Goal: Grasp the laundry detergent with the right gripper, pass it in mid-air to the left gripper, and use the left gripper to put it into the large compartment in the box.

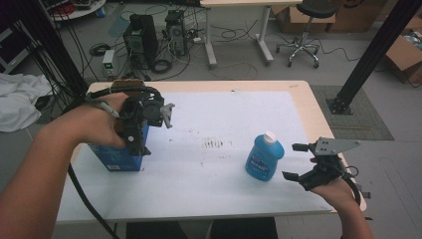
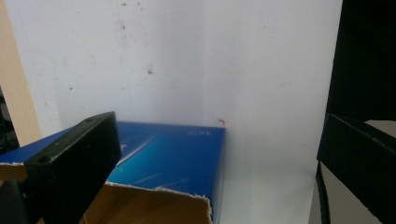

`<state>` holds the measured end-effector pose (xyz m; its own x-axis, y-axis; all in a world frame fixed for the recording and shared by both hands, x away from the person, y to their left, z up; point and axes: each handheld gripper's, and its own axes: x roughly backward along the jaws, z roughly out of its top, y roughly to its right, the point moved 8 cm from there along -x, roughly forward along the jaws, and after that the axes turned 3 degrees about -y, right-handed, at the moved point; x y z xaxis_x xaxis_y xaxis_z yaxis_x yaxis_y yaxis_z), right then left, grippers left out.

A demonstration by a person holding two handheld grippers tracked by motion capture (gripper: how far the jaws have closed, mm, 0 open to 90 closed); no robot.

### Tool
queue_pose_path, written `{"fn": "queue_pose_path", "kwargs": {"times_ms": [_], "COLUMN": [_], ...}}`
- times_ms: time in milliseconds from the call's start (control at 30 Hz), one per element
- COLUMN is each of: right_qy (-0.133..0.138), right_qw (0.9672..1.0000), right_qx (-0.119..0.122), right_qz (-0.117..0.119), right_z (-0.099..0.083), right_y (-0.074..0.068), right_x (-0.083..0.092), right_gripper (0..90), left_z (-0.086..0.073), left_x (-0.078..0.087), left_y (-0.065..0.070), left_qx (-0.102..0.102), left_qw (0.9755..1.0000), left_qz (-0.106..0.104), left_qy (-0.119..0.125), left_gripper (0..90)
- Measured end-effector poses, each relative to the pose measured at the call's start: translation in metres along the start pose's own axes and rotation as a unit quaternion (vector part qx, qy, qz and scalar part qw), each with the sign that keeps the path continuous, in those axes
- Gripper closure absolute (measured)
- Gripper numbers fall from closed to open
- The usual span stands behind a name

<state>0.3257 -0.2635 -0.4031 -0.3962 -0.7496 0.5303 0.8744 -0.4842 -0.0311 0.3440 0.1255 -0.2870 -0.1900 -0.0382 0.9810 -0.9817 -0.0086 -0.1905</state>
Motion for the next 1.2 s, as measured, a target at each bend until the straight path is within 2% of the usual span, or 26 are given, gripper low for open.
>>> {"fn": "queue_pose_path", "kwargs": {"times_ms": [233,633,867,1200], "right_qy": [0.002,0.004,0.008,0.02], "right_qw": [0.9999,0.9997,0.9997,0.9997], "right_qx": [-0.008,-0.008,-0.012,-0.011], "right_qz": [0.008,0.022,0.022,0.002], "right_z": [-0.008,-0.009,-0.01,-0.014], "right_y": [0.002,0.001,0.001,0.0], "right_x": [-0.021,-0.058,-0.069,-0.08], "right_gripper": [0.0,0.0,0.0,0.0], "left_z": [-0.003,-0.008,-0.01,-0.011], "left_x": [0.0,0.003,0.004,0.003], "left_y": [0.003,0.007,0.01,0.011], "left_qx": [0.0,0.001,0.006,0.005], "left_qw": [1.0,1.0,1.0,1.0], "left_qz": [-0.001,0.003,0.003,0.005], "left_qy": [-0.001,0.002,0.001,0.003], "left_gripper": [0.1,0.0,0.1,0.1]}}
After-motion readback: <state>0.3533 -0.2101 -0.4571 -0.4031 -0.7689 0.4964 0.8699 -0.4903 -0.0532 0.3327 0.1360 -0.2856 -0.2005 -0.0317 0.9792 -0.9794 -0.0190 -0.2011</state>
